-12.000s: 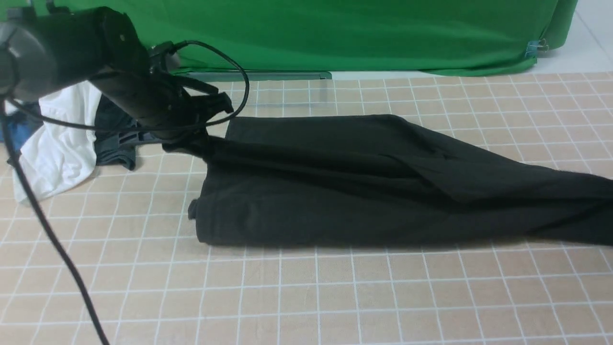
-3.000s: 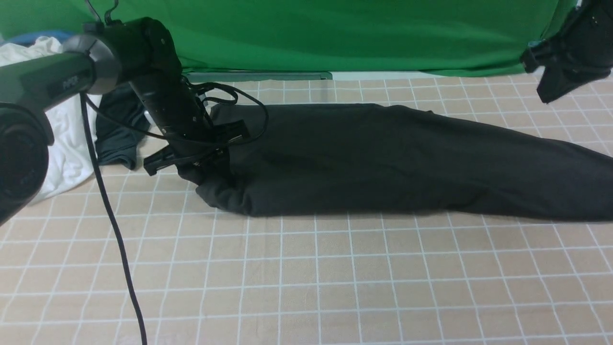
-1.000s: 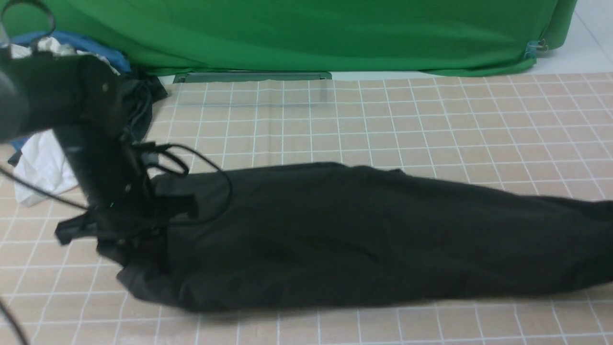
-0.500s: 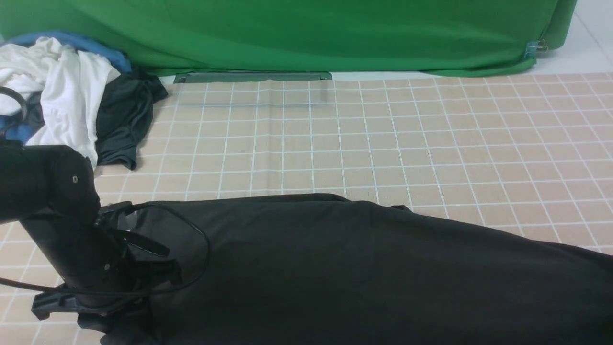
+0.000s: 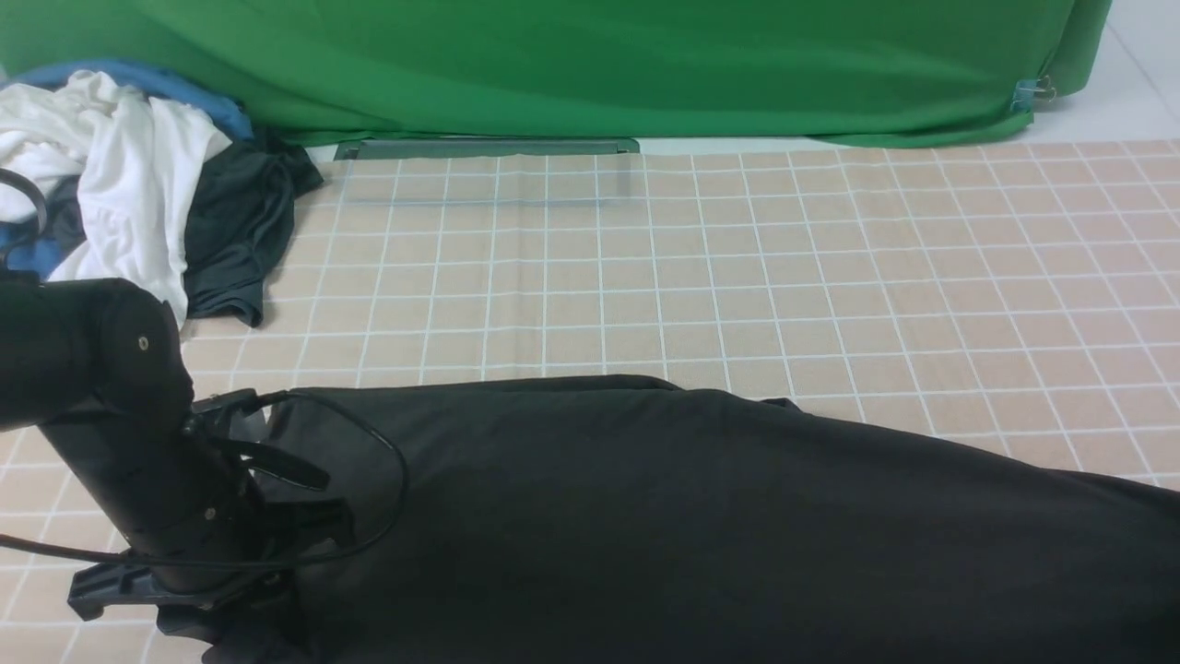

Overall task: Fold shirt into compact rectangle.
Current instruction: 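Fold the right end of the dark garment over onto its left end with the right gripper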

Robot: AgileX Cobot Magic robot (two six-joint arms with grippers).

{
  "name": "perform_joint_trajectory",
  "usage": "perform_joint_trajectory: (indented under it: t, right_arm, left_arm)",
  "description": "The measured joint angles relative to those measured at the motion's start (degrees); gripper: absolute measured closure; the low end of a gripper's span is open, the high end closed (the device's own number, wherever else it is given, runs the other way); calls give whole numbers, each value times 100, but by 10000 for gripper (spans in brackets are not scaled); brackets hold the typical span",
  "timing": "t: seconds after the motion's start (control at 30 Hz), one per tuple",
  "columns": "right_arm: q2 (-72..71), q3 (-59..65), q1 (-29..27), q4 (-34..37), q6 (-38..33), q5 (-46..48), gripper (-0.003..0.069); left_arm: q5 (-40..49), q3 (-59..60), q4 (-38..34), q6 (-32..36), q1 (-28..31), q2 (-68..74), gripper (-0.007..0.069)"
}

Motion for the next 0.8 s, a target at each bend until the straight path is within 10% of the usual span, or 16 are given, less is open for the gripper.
perform_joint_trajectory:
  t: [0.8]
  right_arm:
    - [-100, -95, 254, -182, 111, 20, 606]
  left_arm:
    - [1719, -2327, 762, 130, 0, -387, 113]
